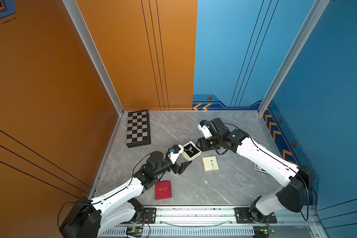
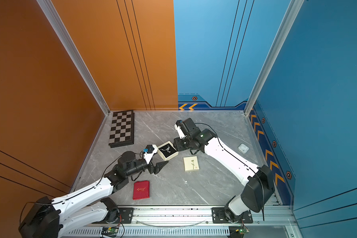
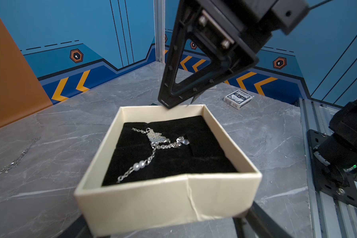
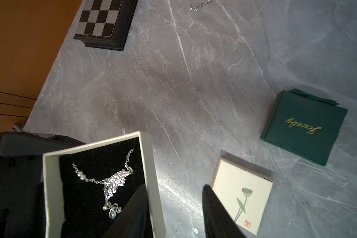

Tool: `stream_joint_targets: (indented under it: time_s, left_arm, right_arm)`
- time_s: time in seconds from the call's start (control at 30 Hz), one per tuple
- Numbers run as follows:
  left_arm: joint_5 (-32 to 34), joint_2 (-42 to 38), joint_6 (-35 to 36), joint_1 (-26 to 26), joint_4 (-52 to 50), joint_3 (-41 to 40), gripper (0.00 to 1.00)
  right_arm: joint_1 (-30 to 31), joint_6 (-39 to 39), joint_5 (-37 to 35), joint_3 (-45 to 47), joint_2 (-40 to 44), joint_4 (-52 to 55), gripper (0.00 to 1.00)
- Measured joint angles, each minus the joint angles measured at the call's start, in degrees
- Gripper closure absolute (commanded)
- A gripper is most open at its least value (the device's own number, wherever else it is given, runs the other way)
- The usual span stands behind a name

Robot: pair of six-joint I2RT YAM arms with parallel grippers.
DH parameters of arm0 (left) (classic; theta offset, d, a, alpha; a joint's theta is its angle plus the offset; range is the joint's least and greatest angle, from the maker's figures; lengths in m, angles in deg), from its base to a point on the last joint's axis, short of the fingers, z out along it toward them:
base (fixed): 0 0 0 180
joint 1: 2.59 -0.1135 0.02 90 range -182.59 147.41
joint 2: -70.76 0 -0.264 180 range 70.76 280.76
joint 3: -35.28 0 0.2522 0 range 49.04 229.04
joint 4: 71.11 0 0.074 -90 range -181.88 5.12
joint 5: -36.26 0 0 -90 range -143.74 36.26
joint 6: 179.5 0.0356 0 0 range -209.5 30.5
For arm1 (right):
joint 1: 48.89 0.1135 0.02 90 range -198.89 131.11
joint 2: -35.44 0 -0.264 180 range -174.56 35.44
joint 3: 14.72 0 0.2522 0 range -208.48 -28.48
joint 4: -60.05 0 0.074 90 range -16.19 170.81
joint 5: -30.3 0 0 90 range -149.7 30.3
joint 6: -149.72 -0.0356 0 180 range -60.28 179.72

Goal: Take the necklace out of the lift-off lid jewelry box
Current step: Place the jewelry box at the center of the board.

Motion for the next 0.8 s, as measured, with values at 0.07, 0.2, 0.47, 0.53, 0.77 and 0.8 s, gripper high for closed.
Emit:
stream_joint_targets:
  time_s: [0.07, 0.2, 0.47, 0.53, 0.77, 0.8]
  left_arm:
    - [0.0, 0.0, 0.0, 0.0, -0.2, 0.0, 0.32]
    - [0.0, 0.0, 0.0, 0.0, -0.2, 0.0, 0.32]
    - [-0.1, 0.0, 0.0, 0.0, -0.4, 0.0, 0.32]
    - [-0.3, 0.0, 0.0, 0.0, -0.5, 0.0, 0.31]
    - [0.7, 0.1, -1.2, -0.1, -0.3, 0.0, 0.01]
    - [1.2, 0.1, -1.1, -0.1, -0.3, 0.0, 0.01]
  right_arm:
    - [0.5, 0.0, 0.3, 0.0, -0.3, 0.0, 0.62]
    - [1.9, -0.1, 1.6, -0.2, -1.0, 0.0, 0.71]
    - [2.0, 0.0, 2.8, -0.5, -2.0, 0.0, 0.93]
    - [1.8, 0.6, 2.9, -0.6, -2.0, 0.0, 0.97]
    - [1.9, 1.0, 3.0, -0.6, -2.0, -0.1, 1.0]
    - [2.1, 0.6, 3.0, -0.6, -2.0, -0.3, 1.0]
